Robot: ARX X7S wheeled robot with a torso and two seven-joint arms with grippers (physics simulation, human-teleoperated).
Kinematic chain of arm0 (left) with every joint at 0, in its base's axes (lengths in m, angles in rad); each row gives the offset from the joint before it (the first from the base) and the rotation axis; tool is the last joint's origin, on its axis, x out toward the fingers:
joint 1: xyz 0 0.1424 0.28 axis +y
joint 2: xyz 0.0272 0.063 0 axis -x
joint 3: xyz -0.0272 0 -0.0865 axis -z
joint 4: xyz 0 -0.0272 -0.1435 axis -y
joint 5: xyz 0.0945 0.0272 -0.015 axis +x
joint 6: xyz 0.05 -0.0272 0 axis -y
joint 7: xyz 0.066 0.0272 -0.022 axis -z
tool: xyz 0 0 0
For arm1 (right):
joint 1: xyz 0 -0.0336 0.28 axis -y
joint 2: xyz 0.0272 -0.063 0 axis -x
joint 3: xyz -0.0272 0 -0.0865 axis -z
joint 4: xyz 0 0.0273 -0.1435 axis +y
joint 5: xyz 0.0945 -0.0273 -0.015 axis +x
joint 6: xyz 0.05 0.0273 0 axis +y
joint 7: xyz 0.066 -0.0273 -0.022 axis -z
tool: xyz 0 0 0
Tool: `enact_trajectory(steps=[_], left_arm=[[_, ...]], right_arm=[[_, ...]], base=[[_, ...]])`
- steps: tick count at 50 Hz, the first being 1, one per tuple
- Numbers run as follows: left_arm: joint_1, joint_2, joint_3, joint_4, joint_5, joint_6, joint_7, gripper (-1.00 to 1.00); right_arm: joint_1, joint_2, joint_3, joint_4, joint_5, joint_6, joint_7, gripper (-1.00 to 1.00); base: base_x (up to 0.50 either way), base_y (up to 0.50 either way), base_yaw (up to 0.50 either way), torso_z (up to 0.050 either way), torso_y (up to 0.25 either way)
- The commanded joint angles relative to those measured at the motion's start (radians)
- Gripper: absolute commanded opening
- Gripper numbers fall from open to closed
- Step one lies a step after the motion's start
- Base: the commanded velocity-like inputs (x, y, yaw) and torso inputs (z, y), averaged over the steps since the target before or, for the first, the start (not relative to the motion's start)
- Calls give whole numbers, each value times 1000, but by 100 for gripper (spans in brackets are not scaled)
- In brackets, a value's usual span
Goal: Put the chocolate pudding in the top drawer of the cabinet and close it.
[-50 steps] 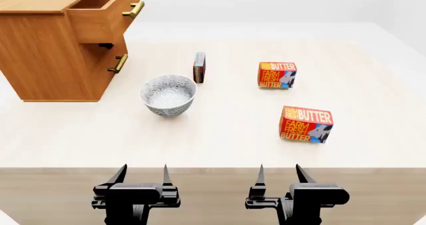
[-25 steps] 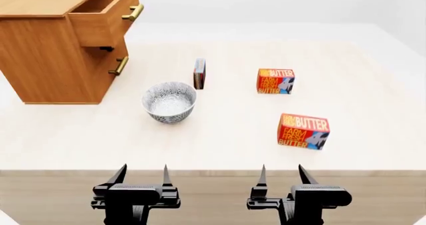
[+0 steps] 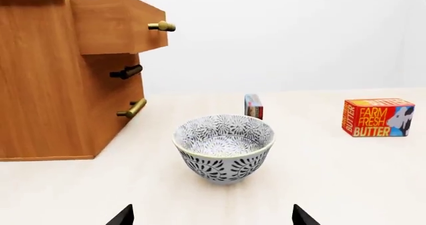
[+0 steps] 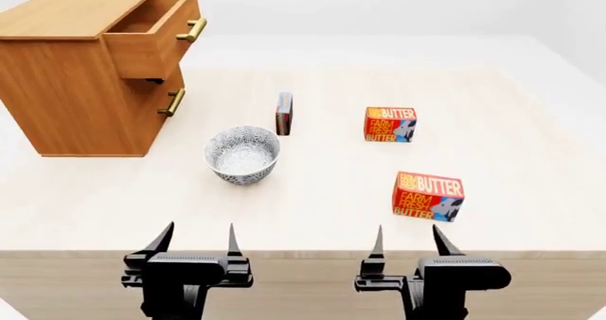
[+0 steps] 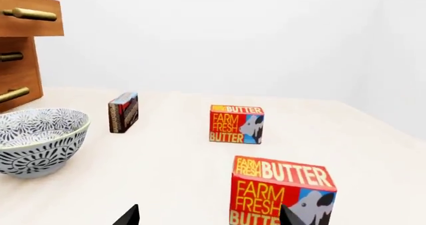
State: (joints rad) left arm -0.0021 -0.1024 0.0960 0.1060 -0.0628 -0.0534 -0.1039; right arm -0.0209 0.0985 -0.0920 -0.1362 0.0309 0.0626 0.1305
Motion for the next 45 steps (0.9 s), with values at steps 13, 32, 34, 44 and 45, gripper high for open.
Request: enact_trajectory(steps=[13, 32, 34, 44, 45], left_arm=[[-336, -125, -91, 722, -183, -927, 10, 100], [-1151, -320, -249, 420, -1175, -1509, -630, 100], [-1190, -335, -226, 385, -1205, -1506, -660, 100], [-1311, -394, -82, 281, -1122, -1441, -611, 100], [-1317, -398, -73, 275, -1115, -1435, -606, 100]], right_arm=[[253, 147, 48, -834, 71, 932, -18, 100], [1117, 513, 129, -618, 1672, 1457, 1162, 100], [1151, 525, 107, -596, 1691, 1450, 1174, 100], [1277, 550, 20, -552, 1748, 1422, 1208, 100], [1279, 551, 20, -553, 1747, 1419, 1203, 100]], base=[[0, 0, 0, 49, 0], [0, 0, 0, 1, 0], [0, 0, 0, 0, 0], [9, 0, 0, 0, 0], [129, 0, 0, 0, 0]])
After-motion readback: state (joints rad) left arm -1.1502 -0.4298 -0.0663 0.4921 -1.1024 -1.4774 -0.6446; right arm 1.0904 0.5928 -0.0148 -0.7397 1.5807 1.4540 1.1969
